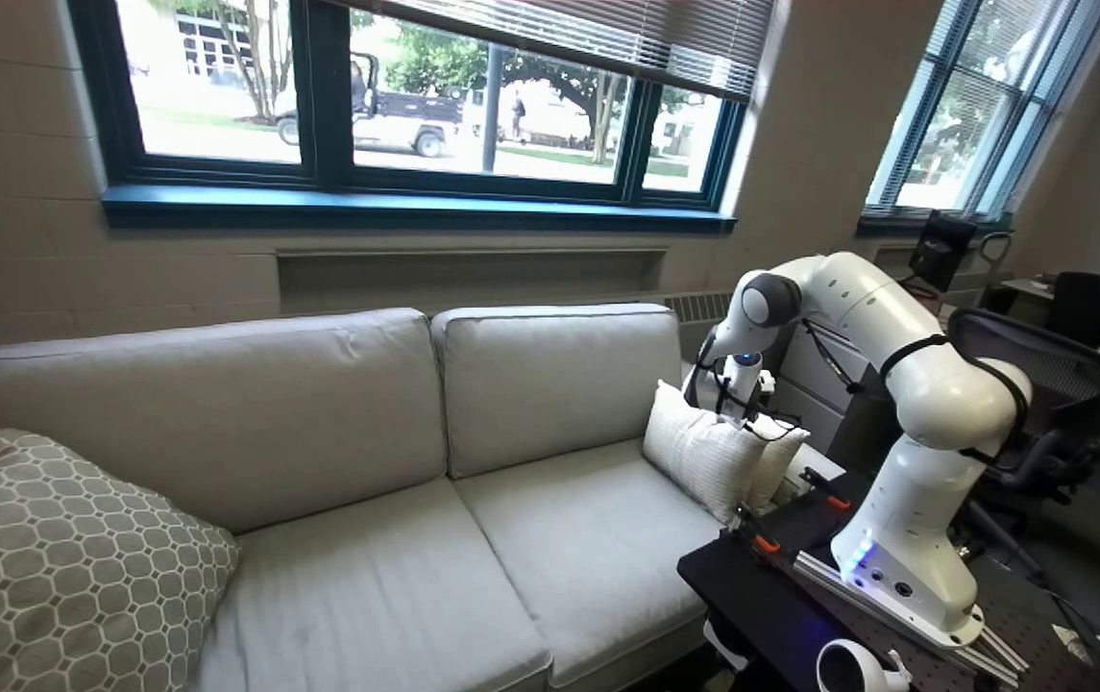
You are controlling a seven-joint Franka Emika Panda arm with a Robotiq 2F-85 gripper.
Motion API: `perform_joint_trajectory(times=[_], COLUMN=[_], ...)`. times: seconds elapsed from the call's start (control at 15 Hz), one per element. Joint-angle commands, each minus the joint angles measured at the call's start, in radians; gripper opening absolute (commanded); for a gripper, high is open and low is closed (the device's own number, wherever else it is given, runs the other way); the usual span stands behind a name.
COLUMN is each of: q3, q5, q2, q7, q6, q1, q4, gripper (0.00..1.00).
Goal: Put the right and left pillow against the arm rest upright one at a time
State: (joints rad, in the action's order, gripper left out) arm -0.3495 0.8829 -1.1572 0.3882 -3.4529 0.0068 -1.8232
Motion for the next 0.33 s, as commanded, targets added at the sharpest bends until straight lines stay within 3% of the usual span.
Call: perform_joint_trajectory(times=[0.0,0.27], q3=[-0.063,-0.004], q5=[0.011,-0.073], q2=[-0.047,-0.034], q7=[0.107,0.159], q6=[0.000,-0.004], q1=[0.050,0.010], q4=[0.082,0.124], gripper=[1.00,1.00])
